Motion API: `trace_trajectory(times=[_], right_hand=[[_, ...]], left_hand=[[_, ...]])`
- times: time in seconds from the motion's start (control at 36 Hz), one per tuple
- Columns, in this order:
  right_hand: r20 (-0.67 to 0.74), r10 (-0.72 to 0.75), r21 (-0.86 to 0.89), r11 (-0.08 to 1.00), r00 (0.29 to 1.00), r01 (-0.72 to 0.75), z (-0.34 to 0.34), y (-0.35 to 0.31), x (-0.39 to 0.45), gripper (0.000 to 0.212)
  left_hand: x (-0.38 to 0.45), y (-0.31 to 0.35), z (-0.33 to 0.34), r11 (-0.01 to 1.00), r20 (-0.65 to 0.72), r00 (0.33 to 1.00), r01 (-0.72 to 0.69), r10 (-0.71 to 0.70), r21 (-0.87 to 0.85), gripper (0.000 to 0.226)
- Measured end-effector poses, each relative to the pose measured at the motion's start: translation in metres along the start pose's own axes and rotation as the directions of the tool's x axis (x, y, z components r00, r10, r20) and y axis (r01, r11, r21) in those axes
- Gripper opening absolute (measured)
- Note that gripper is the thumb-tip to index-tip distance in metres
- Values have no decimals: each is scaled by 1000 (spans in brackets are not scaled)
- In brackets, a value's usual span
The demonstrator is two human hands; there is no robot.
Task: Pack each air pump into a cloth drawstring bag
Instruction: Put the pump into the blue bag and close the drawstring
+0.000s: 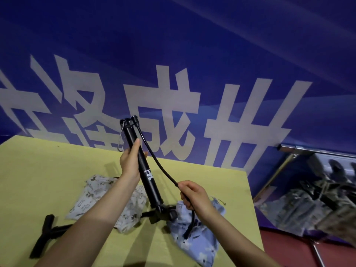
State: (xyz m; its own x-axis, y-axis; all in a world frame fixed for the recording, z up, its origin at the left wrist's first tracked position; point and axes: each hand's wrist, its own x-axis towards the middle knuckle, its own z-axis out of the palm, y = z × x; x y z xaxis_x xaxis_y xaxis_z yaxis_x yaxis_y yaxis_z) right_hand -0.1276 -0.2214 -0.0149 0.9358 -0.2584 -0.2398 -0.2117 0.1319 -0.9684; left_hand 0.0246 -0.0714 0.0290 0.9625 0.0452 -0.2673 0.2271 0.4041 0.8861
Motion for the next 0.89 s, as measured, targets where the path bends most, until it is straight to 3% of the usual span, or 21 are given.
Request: trace_trajectory(times=[0.17,0.39,0.5,0.72,0.89], right_hand=[[73,21,-96,995,997,-14,8,7,-4,13],[115,92,-84,993,989,-83,7,7,-4,16],[34,15,-84,996,999,-12,5,12,-2,24],[21,-16,-11,1000,1000,16,-4,23,-11,32],[134,127,162,976,983,-148,-9,35,-17,37]], left_hand=[[-1,-6,12,998,-72,997,28,-25,54,42],[0,-10,18,994,33,996,89,-87,-64,50],[-1,-7,22,995,8,999,52,-51,-87,46],[2,-7,25,992,-11,999,33,-34,-119,46],[-5,-6,30,988,33,999,44,-39,-147,39]])
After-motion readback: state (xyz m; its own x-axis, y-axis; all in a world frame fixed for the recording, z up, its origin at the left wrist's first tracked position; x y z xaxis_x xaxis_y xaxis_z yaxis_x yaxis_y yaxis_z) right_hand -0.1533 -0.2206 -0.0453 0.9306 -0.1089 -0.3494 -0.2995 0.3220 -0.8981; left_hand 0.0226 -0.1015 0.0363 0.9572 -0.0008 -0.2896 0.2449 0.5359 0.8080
